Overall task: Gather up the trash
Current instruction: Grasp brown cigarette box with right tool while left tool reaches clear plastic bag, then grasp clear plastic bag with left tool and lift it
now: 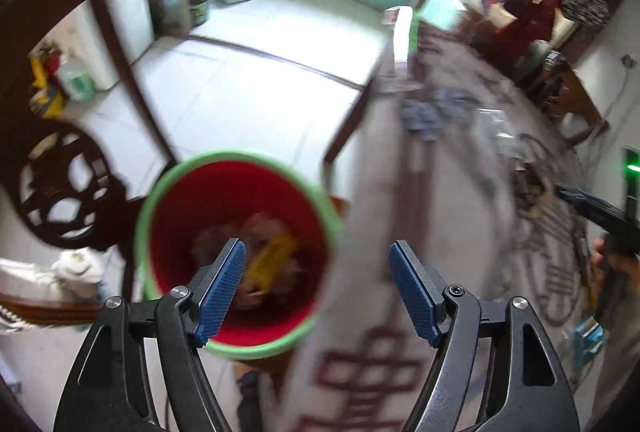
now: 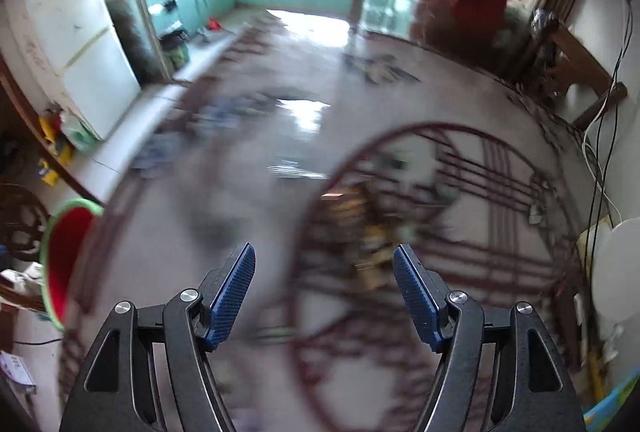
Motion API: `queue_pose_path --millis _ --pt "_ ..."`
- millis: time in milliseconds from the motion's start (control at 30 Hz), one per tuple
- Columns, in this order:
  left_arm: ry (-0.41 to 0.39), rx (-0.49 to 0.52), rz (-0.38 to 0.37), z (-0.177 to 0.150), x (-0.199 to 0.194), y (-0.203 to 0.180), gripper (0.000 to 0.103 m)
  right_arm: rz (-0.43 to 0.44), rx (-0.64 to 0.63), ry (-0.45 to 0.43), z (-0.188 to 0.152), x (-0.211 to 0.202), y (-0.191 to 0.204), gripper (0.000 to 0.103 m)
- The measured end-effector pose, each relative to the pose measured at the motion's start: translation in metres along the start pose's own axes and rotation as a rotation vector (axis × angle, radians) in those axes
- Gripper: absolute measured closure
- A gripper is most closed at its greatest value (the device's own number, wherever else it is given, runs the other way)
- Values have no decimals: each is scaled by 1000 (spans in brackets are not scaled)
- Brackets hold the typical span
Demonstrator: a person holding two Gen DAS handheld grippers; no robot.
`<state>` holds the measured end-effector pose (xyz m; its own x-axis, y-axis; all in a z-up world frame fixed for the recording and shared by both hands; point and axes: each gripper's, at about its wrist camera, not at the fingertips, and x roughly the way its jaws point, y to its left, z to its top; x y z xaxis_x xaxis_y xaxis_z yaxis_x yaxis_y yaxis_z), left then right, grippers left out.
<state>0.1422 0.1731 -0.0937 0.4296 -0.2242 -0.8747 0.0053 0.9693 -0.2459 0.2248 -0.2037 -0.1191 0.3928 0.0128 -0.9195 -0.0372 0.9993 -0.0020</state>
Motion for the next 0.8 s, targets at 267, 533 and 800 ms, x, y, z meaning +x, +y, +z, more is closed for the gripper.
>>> queue_pose_path --millis 267,533,800 --pt "-45 88 -103 41 24 -134 25 36 -98 108 8 62 -29 32" --pt "-12 152 -92 76 87 -230 25 177 35 22 -14 50 -75 70" --pt "38 148 -20 103 166 -278 27 169 225 -70 -54 11 -131 70"
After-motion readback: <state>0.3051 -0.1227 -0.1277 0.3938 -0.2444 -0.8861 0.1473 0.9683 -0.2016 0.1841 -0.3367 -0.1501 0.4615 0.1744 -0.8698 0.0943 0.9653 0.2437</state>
